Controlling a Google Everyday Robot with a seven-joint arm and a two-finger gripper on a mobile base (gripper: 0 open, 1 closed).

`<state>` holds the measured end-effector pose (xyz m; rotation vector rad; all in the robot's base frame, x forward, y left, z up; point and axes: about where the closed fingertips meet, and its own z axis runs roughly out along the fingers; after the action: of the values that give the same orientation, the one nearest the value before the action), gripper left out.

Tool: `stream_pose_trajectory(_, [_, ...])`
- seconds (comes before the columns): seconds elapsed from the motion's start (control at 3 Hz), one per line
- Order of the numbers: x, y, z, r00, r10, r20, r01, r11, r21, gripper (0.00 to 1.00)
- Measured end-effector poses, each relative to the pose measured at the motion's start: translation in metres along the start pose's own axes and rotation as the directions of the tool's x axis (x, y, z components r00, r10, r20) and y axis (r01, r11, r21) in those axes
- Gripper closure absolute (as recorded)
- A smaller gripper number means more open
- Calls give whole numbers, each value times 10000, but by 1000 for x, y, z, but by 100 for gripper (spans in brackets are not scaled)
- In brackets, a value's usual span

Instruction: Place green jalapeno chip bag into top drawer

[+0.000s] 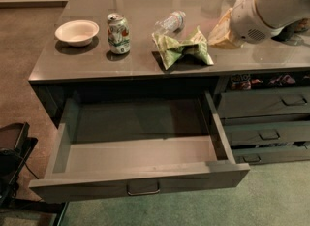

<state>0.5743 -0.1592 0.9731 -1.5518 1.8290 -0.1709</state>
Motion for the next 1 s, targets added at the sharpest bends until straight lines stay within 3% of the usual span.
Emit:
stream_pose_trajectory(0.33, [-9, 0, 7, 9977, -663, 158, 659, 9974, 286, 81])
stream_pose_trajectory(1.0, [-25, -5, 38, 9810, -1859, 556, 1828, 9815, 560, 35])
